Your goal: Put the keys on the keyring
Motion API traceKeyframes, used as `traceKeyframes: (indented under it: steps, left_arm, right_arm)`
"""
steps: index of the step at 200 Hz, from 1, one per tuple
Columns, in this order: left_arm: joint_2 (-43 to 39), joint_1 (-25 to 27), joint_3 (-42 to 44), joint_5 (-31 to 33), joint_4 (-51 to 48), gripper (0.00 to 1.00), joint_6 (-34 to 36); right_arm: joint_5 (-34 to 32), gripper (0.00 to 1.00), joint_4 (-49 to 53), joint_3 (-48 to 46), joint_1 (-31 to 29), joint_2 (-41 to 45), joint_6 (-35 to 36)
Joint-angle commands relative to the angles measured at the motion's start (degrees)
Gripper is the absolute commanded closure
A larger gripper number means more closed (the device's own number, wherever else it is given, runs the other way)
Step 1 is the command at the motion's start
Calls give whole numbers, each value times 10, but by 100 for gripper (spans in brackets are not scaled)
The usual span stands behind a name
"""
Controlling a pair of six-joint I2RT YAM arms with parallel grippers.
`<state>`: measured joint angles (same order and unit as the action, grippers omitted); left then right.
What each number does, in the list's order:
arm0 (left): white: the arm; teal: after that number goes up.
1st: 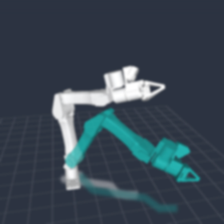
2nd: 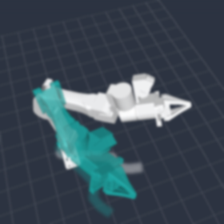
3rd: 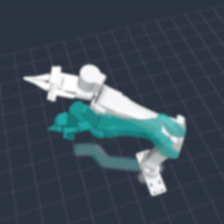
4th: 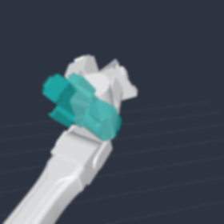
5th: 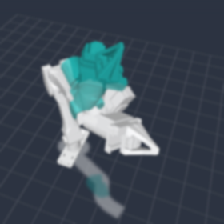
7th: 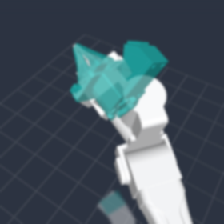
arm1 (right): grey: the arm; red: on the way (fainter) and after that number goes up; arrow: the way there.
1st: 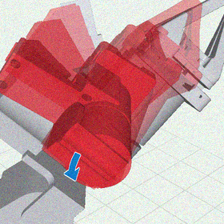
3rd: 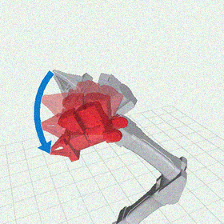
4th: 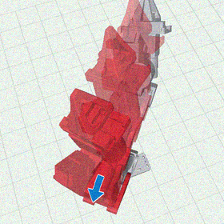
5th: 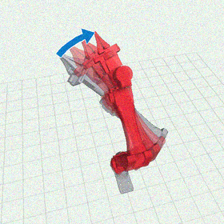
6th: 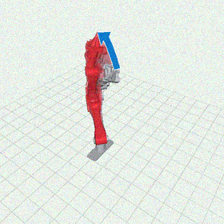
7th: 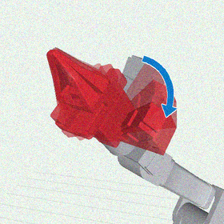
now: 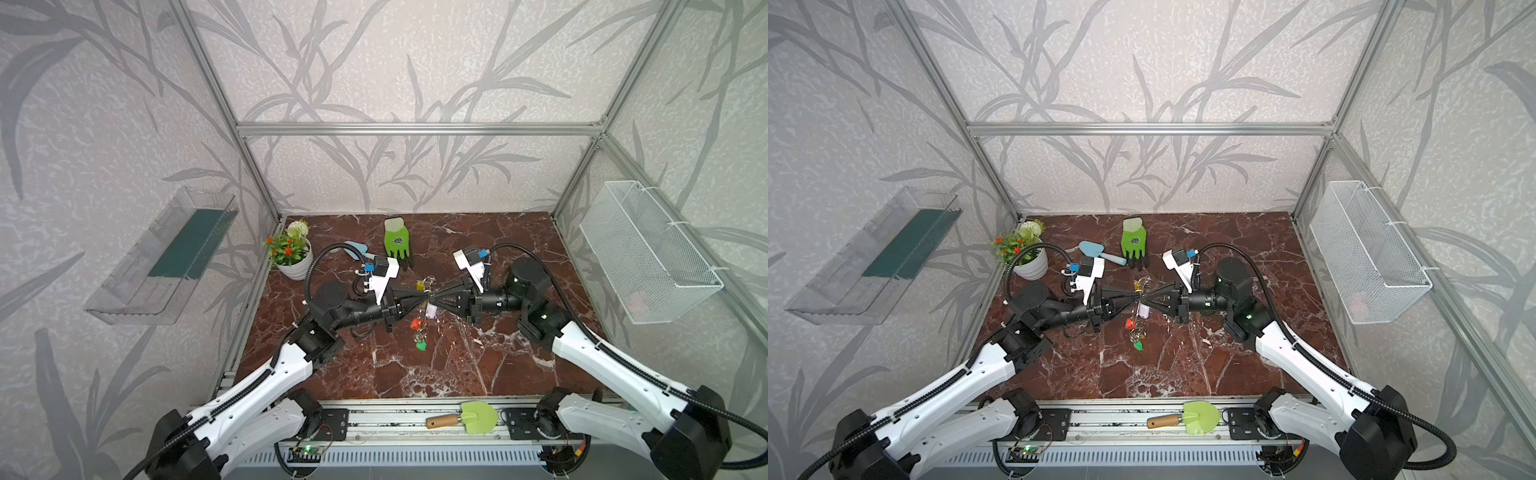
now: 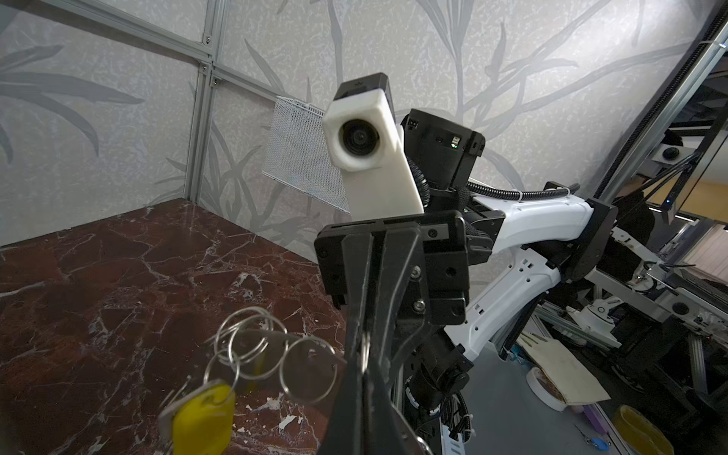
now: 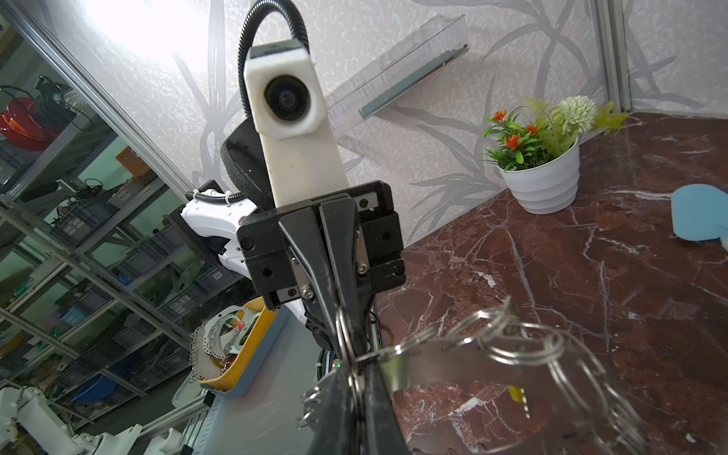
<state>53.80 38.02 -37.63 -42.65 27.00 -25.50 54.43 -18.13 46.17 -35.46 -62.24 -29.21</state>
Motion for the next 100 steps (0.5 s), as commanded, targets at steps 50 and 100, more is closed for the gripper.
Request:
traceKeyframes:
  steps: [50, 100]
  left_arm:
    - [6, 11, -22, -16, -38, 100, 25]
    - [5, 11, -67, -42, -172, 98, 72]
  right_arm:
    - [-7, 100, -26, 6, -6, -1, -1]
    - [-25, 100, 41, 8, -6, 12, 38]
